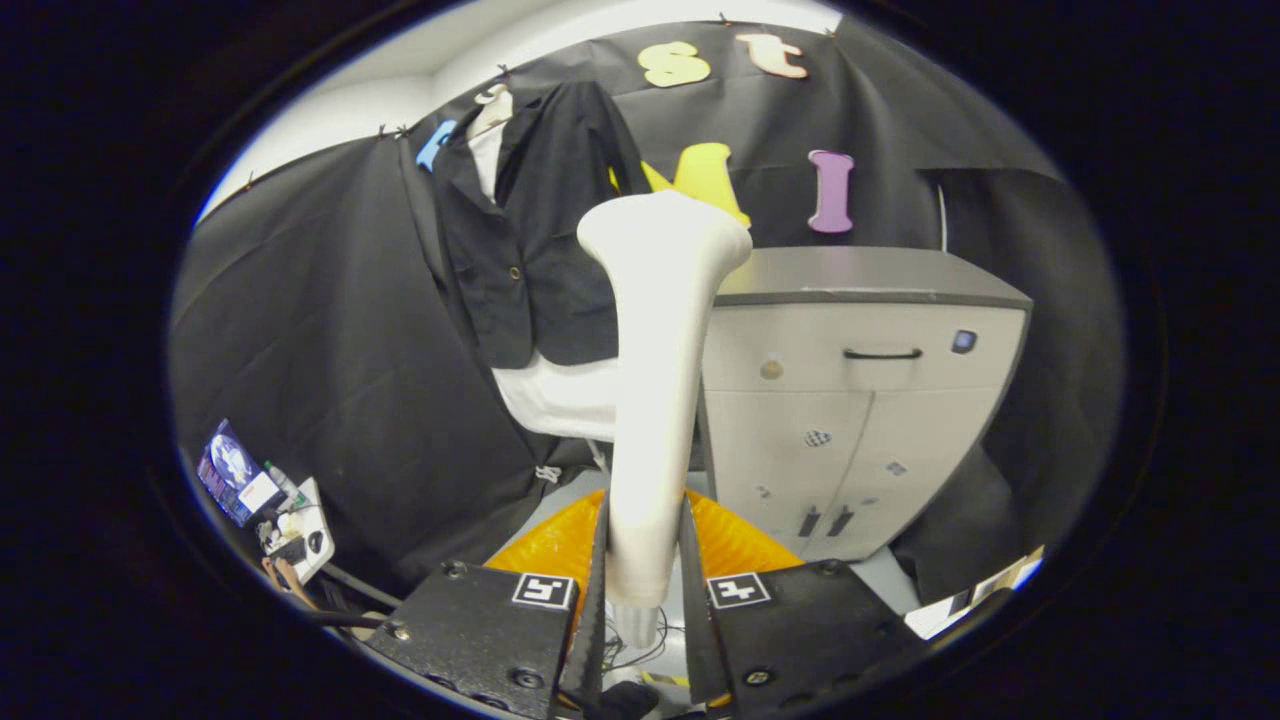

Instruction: Iron the clothes twice with a garment steamer, once on the left side and once on the right side.

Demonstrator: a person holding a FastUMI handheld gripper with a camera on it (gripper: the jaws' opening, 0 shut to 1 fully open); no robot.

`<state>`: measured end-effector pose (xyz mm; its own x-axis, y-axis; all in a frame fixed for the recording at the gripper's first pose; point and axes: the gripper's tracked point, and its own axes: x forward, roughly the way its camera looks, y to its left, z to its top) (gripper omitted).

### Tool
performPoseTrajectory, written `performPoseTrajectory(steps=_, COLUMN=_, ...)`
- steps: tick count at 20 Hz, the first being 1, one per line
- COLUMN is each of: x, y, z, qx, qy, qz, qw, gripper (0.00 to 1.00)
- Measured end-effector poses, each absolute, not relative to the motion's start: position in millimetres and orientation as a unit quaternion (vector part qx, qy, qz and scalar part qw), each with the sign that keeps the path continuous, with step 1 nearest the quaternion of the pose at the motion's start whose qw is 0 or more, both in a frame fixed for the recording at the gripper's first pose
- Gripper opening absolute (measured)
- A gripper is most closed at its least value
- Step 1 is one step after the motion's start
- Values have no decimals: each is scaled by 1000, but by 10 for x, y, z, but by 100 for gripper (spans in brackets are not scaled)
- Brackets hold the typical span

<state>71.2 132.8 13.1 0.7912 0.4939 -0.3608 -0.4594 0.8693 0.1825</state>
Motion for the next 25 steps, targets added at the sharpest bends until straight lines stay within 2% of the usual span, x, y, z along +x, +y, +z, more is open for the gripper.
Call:
performPoseTrajectory(steps=13, x=202, y=-180, z=-310, qx=104, qy=220, qz=112, qw=963, gripper=36)
performPoseTrajectory(steps=19, x=-5, y=-315, z=-283, qx=115, qy=212, qz=77, qw=967, gripper=36)
performPoseTrajectory(steps=25, x=-84, y=-115, z=-212, qx=105, qy=203, qz=74, qw=971, gripper=36)
